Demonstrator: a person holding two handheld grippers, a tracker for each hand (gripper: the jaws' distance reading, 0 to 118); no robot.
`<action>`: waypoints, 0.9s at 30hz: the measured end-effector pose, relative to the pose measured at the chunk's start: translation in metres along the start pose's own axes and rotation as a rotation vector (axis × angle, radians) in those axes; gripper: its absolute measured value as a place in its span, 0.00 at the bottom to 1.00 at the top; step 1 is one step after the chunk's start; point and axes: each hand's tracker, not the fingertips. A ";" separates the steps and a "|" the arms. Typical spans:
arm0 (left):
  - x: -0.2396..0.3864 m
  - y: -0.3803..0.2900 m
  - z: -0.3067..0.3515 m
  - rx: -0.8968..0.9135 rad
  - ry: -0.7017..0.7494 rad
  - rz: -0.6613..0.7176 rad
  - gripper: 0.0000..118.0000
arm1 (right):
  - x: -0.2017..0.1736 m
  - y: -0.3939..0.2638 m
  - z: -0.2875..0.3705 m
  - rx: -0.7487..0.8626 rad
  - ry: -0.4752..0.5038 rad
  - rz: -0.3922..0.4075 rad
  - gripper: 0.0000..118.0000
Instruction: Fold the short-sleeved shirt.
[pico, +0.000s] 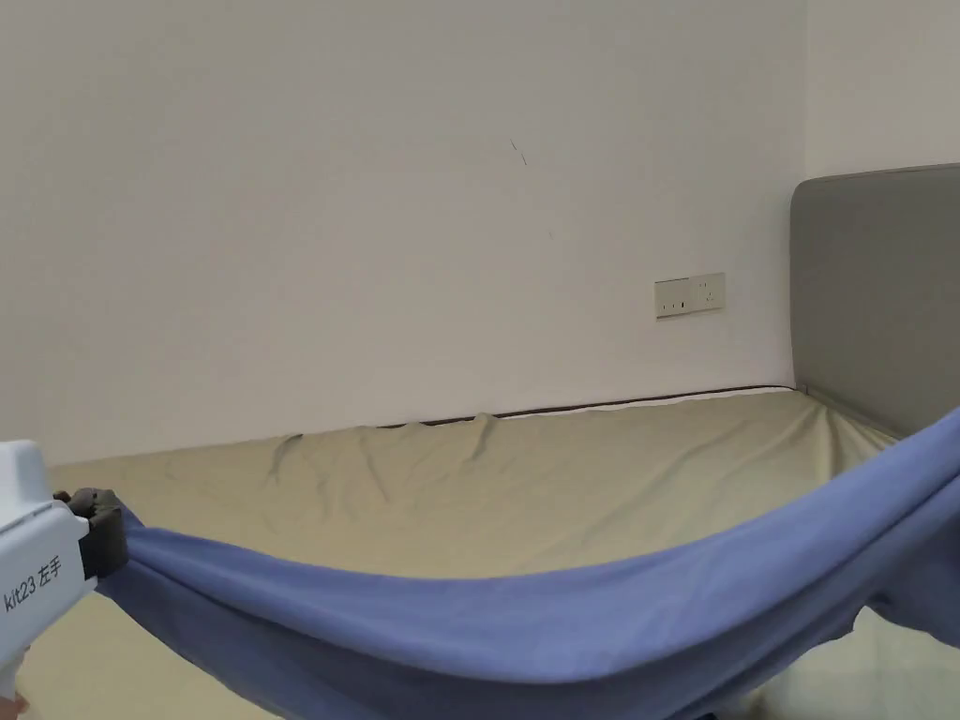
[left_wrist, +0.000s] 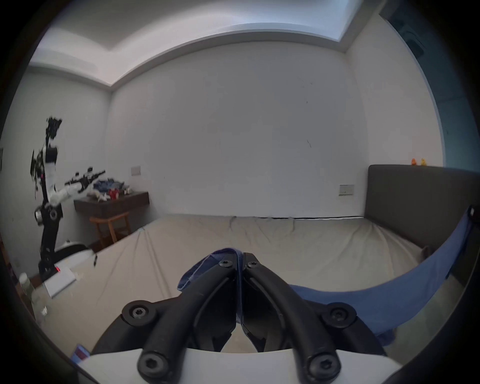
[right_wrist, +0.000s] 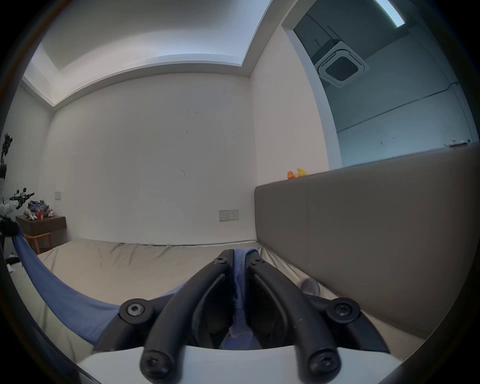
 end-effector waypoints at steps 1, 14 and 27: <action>-0.003 -0.005 0.013 0.000 -0.008 0.016 0.00 | 0.001 0.001 0.003 -0.005 -0.007 -0.011 0.06; -0.033 -0.145 0.187 -0.165 0.007 0.123 0.00 | 0.020 -0.064 0.243 -0.300 -0.073 -0.070 0.06; -0.050 -0.200 0.208 -0.293 0.078 0.115 0.00 | 0.036 -0.149 0.289 -0.559 -0.147 0.024 0.06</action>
